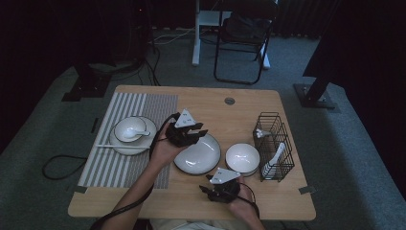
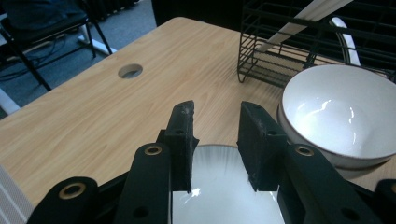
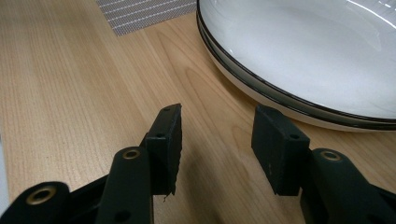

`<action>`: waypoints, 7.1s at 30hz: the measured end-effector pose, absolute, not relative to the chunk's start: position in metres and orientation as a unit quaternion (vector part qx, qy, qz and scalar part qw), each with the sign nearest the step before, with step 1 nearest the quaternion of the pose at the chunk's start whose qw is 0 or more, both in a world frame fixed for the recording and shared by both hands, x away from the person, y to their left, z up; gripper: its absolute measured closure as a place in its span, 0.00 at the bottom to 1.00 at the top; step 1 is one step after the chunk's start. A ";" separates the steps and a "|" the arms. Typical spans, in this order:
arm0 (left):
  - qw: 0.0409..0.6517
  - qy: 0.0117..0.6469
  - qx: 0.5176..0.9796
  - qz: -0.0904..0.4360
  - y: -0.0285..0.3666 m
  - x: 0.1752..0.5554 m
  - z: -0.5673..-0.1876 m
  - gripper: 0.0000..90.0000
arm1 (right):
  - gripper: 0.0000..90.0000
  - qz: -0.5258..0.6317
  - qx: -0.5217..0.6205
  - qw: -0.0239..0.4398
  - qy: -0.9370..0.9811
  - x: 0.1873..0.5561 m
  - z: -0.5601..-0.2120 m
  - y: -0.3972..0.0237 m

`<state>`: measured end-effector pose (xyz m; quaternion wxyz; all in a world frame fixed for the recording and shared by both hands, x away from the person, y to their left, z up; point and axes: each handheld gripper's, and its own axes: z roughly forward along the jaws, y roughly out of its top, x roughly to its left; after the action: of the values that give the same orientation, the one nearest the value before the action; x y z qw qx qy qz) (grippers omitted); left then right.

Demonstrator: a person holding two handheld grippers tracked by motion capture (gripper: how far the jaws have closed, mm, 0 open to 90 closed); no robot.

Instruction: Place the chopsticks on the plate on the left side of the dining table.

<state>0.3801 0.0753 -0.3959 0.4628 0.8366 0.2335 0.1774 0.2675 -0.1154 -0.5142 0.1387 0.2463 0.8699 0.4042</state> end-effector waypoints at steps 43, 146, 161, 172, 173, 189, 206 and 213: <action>0.472 0.167 0.850 0.163 0.003 0.391 -0.368 0.73 | 0.57 0.401 0.262 0.126 0.869 0.274 -0.525 -0.117; 0.451 0.177 0.865 0.131 -0.094 0.420 -0.372 0.91 | 0.54 0.396 0.264 0.122 0.871 0.273 -0.526 -0.118; 0.451 0.177 0.863 0.144 -0.097 0.420 -0.373 0.94 | 0.54 0.397 0.264 0.121 0.871 0.273 -0.526 -0.119; 0.467 0.171 0.855 0.149 -0.092 0.415 -0.363 0.94 | 0.54 0.397 0.263 0.121 0.871 0.273 -0.526 -0.119; 0.467 0.170 0.855 0.149 -0.092 0.415 -0.362 0.94 | 0.54 0.397 0.264 0.121 0.871 0.273 -0.526 -0.119; 0.495 0.150 0.843 0.146 -0.068 0.407 -0.346 0.94 | 0.54 0.396 0.263 0.122 0.871 0.273 -0.526 -0.119; 0.536 0.152 0.820 0.130 -0.027 0.404 -0.326 0.94 | 0.54 0.397 0.264 0.121 0.871 0.272 -0.526 -0.119; 0.545 0.154 0.814 0.131 -0.005 0.401 -0.319 0.94 | 0.54 0.397 0.264 0.122 0.871 0.272 -0.526 -0.119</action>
<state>0.4014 -0.0046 -0.3186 0.5447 0.8140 0.1537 0.1308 0.2724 -0.1188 -0.5257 0.1220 0.2639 0.8707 0.3966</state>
